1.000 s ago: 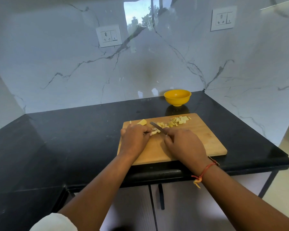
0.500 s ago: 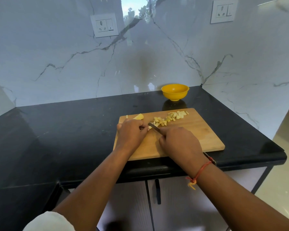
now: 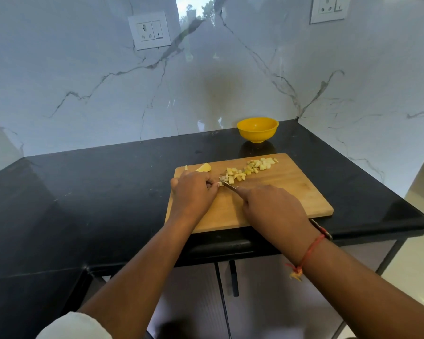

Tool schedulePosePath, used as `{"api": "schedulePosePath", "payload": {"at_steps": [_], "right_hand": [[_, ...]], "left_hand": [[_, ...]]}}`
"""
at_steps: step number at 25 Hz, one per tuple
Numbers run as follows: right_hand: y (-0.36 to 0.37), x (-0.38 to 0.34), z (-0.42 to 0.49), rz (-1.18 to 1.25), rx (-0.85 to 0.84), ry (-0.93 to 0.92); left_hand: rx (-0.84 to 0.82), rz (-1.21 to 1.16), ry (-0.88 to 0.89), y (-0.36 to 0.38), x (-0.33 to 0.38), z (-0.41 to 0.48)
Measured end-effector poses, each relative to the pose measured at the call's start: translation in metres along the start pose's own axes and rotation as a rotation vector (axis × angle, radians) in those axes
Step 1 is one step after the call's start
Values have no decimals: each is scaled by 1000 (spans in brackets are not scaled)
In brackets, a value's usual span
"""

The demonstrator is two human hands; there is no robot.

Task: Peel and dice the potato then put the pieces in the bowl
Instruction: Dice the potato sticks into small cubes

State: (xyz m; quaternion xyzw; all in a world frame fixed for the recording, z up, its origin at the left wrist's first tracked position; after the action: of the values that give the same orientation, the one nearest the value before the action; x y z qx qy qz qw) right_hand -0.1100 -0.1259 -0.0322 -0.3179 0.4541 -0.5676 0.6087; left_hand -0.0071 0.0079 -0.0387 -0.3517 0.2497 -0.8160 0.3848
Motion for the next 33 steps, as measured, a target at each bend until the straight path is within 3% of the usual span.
{"api": "schedulePosePath", "payload": {"at_steps": [7,13,20,33], "right_hand": [[-9,10,5,-86,34,6],[-16,24,17,110,73,97],[-11,2,4,105,104,60],[19,-9,24,37,-23,20]], "left_hand": [[0,11,35,-2,3,0],[-20,-27,73,-3,6,-1],[-4,-56,8,-5,1,-2],[-40,-25,-7,-2,1,-1]]}}
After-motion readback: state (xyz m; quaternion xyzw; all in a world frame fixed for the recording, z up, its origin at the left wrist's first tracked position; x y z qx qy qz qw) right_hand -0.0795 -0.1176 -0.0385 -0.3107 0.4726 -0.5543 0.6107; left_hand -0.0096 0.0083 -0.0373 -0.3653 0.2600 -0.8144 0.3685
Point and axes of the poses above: each hand's wrist, its own z-axis towards the middle knuckle, its own y-axis out of the palm, x = y × z, the point moved 7 cm from there along z, towards the middle knuckle, and after that the axes turned 11 degrees about x, right-handed, at the moved point
